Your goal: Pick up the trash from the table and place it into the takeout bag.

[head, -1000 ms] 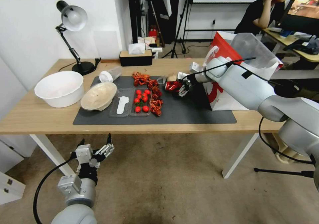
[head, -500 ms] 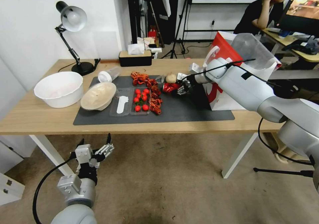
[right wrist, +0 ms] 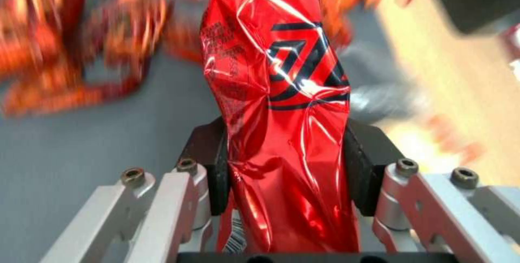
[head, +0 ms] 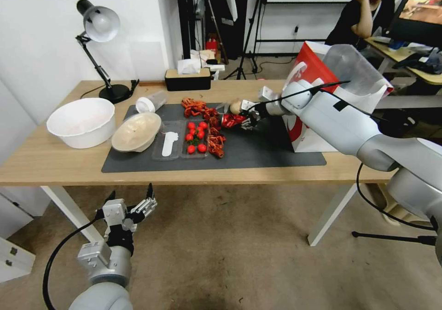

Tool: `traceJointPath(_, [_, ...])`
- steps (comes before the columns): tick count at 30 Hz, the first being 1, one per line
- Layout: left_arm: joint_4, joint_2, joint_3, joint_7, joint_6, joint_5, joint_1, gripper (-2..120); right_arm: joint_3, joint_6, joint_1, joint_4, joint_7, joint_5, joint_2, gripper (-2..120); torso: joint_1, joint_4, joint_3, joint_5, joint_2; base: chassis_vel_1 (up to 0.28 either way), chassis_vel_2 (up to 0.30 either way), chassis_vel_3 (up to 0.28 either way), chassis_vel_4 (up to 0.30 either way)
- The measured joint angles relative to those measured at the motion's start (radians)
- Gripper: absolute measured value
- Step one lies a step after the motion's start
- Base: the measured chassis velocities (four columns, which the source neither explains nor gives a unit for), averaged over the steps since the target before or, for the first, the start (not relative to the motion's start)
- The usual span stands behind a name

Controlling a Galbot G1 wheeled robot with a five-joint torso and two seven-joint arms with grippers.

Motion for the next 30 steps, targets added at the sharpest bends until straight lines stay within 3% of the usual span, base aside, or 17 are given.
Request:
traceJointPath(10, [-0.012, -0.002, 0.001, -0.001, 0.001, 0.006, 0.004, 100, 0.085, -0.016, 0.016, 0.196, 0.064, 0.032, -0.094, 39, -0.001, -0.0005, 0.000, 0.0000, 0.000, 0.000, 0.000, 0.000, 0.000])
traceJointPath(18, [-0.016, -0.009, 0.005, -0.002, -0.004, 0.013, 0.009, 100, 0.134, 0.004, -0.018, 0.452, 0.249, 0.209, -0.236, 39, -0.001, -0.0007, -0.001, 0.0001, 0.001, 0.000, 0.000, 0.000, 0.000])
traceJointPath(24, [-0.020, -0.011, 0.007, -0.002, -0.005, 0.016, 0.010, 100, 0.166, 0.024, -0.054, 0.537, 0.404, 0.261, -0.277, 39, -0.001, -0.0007, -0.001, 0.0001, 0.001, 0.000, 0.000, 0.000, 0.000])
traceJointPath(25, [-0.021, -0.010, 0.007, -0.002, -0.008, 0.018, 0.012, 100, 0.184, 0.037, -0.079, 0.593, 0.534, 0.289, -0.296, 39, -0.001, -0.0008, -0.001, 0.0002, 0.001, 0.000, 0.000, 0.000, 0.000])
traceJointPath(26, [-0.021, -0.010, 0.007, -0.002, -0.008, 0.018, 0.013, 100, 0.188, 0.040, -0.086, 0.611, 0.580, 0.297, -0.301, 39, -0.001, -0.0008, -0.001, 0.0003, 0.001, 0.000, 0.000, 0.000, 0.000])
traceJointPath(28, [-0.021, -0.010, 0.007, -0.002, -0.008, 0.018, 0.013, 100, 0.188, 0.040, -0.086, 0.611, 0.580, 0.297, -0.301, 39, -0.001, -0.0008, -0.001, 0.0003, 0.001, 0.000, 0.000, 0.000, 0.000])
traceJointPath(29, [-0.024, -0.010, 0.007, -0.002, -0.009, 0.019, 0.015, 100, 0.212, 0.033, -0.120, 0.699, 0.816, 0.320, -0.324, 39, -0.001, -0.0006, -0.001, 0.0000, 0.001, 0.000, 0.000, 0.000, 0.000])
traceJointPath(30, [-0.026, -0.010, 0.008, -0.002, -0.010, 0.020, 0.016, 100, 0.240, -0.003, -0.144, 0.764, 0.977, 0.340, -0.336, 39, -0.001, -0.0005, -0.001, 0.0000, 0.001, 0.000, 0.000, 0.000, 0.000])
